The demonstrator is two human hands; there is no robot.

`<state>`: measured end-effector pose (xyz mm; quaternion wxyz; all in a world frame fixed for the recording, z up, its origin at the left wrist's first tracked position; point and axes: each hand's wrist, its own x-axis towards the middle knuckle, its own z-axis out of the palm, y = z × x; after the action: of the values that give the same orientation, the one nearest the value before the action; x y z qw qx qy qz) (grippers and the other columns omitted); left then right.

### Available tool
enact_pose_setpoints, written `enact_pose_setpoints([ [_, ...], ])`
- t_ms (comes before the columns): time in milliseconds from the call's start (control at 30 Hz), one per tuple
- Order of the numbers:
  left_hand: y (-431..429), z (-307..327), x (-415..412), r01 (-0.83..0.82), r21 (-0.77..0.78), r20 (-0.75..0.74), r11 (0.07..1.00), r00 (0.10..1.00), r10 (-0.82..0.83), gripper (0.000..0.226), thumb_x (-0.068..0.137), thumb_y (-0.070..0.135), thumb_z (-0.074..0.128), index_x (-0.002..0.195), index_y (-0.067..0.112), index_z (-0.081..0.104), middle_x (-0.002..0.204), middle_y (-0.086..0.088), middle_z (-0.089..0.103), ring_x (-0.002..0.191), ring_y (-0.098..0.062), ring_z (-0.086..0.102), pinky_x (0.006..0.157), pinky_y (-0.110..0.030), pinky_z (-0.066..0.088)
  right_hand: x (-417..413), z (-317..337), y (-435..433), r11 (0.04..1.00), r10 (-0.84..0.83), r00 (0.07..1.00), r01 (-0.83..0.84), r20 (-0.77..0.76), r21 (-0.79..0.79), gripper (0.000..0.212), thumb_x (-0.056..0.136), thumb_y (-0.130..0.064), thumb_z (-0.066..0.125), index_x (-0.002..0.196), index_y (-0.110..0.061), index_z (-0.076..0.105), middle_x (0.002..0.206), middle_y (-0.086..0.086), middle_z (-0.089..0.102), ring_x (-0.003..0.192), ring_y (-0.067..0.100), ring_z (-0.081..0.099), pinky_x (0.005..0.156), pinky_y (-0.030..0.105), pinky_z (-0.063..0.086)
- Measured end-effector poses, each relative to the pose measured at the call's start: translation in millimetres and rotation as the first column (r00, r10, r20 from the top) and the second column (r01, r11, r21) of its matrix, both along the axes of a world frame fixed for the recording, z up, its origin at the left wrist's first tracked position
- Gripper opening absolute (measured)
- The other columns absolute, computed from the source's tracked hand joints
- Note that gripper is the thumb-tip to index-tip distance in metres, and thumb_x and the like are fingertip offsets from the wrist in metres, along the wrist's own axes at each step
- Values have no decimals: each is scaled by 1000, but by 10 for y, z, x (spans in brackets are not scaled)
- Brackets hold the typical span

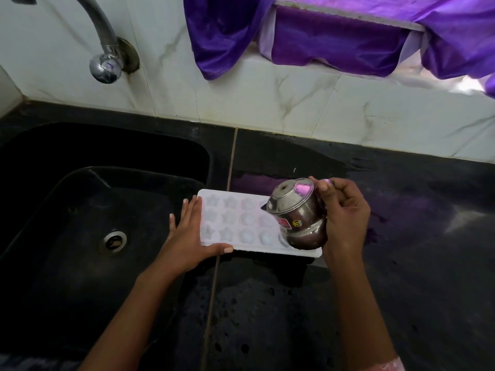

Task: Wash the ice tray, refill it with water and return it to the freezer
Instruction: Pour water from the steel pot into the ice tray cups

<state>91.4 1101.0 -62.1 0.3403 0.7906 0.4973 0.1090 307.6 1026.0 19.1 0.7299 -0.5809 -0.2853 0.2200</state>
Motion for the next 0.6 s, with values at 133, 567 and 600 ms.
enact_pose_setpoints([
  [133, -2, -7, -4, -1, 0, 13, 1000, 1000, 1, 121, 68, 58, 68, 146, 17, -15, 156, 5, -18, 130, 2, -27, 108, -31, -21, -40, -4, 37, 1000, 18, 999, -17, 37, -13, 13, 77, -10, 69, 72, -18, 61, 65, -10, 69, 70, 4, 65, 66, 15, 50],
  [567, 6, -17, 0, -2, 7, 2, 1000, 1000, 2, 122, 68, 58, 68, 146, 17, -16, 156, 4, -19, 130, 1, -27, 107, -30, -21, -76, 15, 72, 998, 39, 991, -34, 126, -45, 14, 78, -9, 69, 73, -21, 63, 69, -8, 71, 74, 8, 67, 67, 17, 51],
  [600, 4, -12, -2, -1, 5, 2, 1000, 1000, 1, 122, 68, 58, 68, 146, 17, -16, 156, 4, -19, 129, 1, -27, 107, -30, -21, -75, 16, 73, 999, 35, 991, -30, 131, -46, 15, 78, -9, 69, 73, -21, 63, 68, -9, 70, 72, 6, 66, 66, 16, 51],
])
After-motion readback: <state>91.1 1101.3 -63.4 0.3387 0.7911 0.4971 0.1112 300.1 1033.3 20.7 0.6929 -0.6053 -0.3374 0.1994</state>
